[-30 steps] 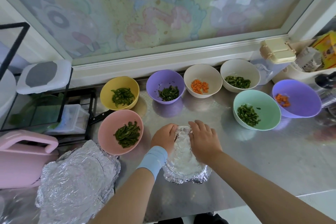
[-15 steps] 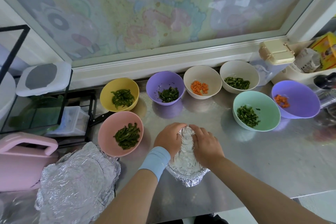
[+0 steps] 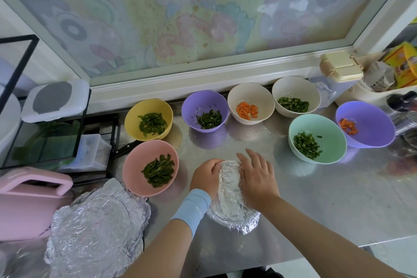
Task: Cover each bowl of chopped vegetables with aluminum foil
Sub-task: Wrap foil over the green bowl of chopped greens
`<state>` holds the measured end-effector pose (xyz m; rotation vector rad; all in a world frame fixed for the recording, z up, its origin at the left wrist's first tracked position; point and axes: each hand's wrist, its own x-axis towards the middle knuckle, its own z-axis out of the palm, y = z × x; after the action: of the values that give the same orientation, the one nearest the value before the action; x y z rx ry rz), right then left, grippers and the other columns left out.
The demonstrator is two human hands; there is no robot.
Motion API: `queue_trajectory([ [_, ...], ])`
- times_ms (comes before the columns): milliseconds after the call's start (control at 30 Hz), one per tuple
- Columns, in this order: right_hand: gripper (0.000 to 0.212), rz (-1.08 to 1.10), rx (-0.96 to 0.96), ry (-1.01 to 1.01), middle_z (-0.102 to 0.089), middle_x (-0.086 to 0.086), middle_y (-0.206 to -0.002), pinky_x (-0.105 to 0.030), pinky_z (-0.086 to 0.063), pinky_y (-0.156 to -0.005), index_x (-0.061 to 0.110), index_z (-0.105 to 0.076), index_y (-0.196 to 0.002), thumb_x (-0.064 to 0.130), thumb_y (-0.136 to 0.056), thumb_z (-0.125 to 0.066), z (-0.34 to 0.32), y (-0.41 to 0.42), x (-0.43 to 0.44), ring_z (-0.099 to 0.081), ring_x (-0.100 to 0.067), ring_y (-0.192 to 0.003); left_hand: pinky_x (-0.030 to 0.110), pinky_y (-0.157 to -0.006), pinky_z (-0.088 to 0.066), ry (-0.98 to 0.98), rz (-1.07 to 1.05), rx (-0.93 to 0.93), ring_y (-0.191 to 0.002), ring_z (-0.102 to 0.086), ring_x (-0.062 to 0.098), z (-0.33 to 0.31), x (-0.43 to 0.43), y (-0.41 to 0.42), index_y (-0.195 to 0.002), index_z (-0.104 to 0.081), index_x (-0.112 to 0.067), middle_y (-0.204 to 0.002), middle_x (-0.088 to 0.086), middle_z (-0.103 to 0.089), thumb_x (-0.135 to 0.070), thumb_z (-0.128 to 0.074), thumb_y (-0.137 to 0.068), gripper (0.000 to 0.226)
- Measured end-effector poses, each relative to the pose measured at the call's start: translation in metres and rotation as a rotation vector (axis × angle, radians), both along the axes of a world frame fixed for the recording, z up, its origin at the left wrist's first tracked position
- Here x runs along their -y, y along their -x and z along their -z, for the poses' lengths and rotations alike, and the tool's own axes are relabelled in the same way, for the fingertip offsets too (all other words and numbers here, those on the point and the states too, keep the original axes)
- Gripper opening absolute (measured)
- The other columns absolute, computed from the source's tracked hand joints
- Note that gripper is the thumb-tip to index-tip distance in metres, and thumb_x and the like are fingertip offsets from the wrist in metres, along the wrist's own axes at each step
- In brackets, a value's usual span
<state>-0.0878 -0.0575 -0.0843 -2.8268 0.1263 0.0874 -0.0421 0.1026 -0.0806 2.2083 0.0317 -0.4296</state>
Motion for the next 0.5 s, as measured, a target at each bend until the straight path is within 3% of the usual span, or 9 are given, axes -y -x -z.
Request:
queue_trajectory([
  [100, 0.050, 0.062, -0.015, -0.062, -0.046, -0.001, -0.145, -0.043, -0.039, -0.101, 0.024, -0.046, -0.138, 0.032, -0.094, -0.025, -0.007, 0.010, -0.005, -0.046, -0.024, -0.130, 0.024, -0.095, -0.043, 0.016, -0.049, -0.079, -0.115, -0.058, 0.014, -0.002, -0.001, -0.002, -0.117, -0.069, -0.023, -0.121, -0.007, -0.067, -0.020, -0.046, -0.099, 0.030],
  [167, 0.056, 0.038, -0.070, -0.119, -0.044, 0.005, -0.147, -0.040, -0.038, -0.102, 0.026, -0.043, -0.143, 0.036, -0.092, -0.020, -0.006, 0.012, -0.007, -0.044, -0.021, -0.131, 0.029, -0.108, -0.039, -0.058, 0.010, 0.017, -0.125, -0.053, 0.014, -0.002, -0.003, -0.006, -0.125, -0.066, -0.023, -0.133, -0.006, -0.061, -0.010, -0.046, -0.095, 0.038],
  [233, 0.049, 0.021, -0.090, -0.144, -0.044, 0.009, -0.146, -0.039, -0.037, -0.102, 0.029, -0.040, -0.145, 0.032, -0.098, -0.027, -0.004, 0.010, -0.007, -0.044, -0.020, -0.130, 0.032, -0.111, -0.038, -0.092, 0.157, 0.161, -0.127, -0.050, 0.012, -0.004, -0.002, -0.007, -0.133, -0.060, -0.025, -0.136, -0.007, -0.058, -0.001, -0.043, -0.087, 0.054],
  [333, 0.039, 0.013, -0.108, -0.186, -0.048, 0.011, -0.139, -0.037, -0.040, -0.097, 0.029, -0.043, -0.141, 0.027, -0.103, -0.034, -0.003, 0.004, -0.007, -0.048, -0.020, -0.122, 0.029, -0.105, -0.041, -0.096, 0.336, 0.182, -0.121, -0.051, 0.008, -0.001, 0.002, -0.006, -0.134, -0.058, -0.030, -0.132, -0.010, -0.061, -0.009, -0.041, -0.091, 0.050],
  [500, 0.027, 0.045, -0.143, -0.283, -0.059, 0.011, -0.117, -0.034, -0.045, -0.082, 0.033, -0.051, -0.122, 0.033, -0.104, -0.031, 0.001, -0.003, -0.006, -0.057, -0.019, -0.104, 0.028, -0.088, -0.047, -0.083, 0.237, 0.039, -0.100, -0.060, 0.008, 0.008, -0.001, -0.007, -0.116, -0.065, -0.033, -0.110, -0.014, -0.068, -0.031, -0.041, -0.101, 0.029],
])
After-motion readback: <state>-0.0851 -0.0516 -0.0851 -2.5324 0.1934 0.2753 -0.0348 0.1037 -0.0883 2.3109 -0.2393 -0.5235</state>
